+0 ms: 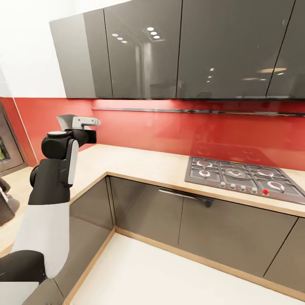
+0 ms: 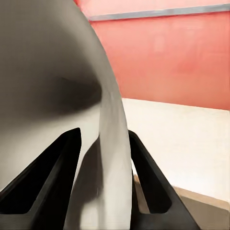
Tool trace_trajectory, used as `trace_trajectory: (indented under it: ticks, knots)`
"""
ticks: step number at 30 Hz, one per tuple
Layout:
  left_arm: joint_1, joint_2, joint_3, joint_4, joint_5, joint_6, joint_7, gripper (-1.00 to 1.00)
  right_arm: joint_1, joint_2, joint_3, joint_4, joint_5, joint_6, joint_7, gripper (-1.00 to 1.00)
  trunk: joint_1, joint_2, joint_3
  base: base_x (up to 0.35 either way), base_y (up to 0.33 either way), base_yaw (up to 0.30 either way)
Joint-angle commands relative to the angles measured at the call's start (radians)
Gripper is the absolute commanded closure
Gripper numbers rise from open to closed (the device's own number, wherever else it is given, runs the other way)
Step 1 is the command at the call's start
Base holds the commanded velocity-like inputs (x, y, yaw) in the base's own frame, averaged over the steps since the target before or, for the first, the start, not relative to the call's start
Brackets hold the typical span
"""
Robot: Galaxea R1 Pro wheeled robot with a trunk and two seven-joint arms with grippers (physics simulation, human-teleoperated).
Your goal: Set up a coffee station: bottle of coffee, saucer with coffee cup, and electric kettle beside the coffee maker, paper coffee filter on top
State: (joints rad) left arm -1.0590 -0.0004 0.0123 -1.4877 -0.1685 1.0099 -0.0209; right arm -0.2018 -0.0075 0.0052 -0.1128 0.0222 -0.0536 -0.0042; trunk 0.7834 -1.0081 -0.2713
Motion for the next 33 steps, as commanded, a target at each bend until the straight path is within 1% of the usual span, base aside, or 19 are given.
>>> trace_trajectory:
  ticks: [1, 8, 12, 16, 33]
  knots:
    - [-0.001, 0.000, 0.000, 0.000, -0.005, 0.004, -0.002, 1.00, -0.001, 0.000, 0.000, 0.001, 0.002, -0.003, 0.000, -1.00, 0.000, -0.001, -0.001, 0.000, 0.000, 0.266]
    - [-0.001, -0.001, 0.000, 0.001, -0.005, 0.004, -0.003, 1.00, -0.001, -0.001, 0.001, 0.001, 0.002, -0.003, 0.000, -1.00, 0.000, -0.001, -0.001, 0.000, 0.000, 0.231]
    - [-0.001, -0.001, 0.000, 0.002, -0.005, 0.004, -0.004, 1.00, -0.001, -0.005, 0.001, 0.001, 0.002, -0.003, 0.000, -1.00, 0.000, -0.001, -0.001, 0.021, -0.012, 0.012]
    - [-0.001, -0.001, 0.000, 0.004, -0.005, 0.004, -0.003, 1.00, -0.001, -0.006, 0.001, 0.001, 0.002, -0.003, 0.000, -1.00, 0.000, -0.001, -0.001, 0.119, -0.121, 0.005]
    - [-0.001, -0.001, 0.000, 0.005, -0.005, 0.003, -0.003, 1.00, -0.001, -0.006, 0.001, 0.001, 0.002, -0.003, 0.000, -1.00, 0.000, -0.001, -0.001, 0.014, -0.014, 0.255]
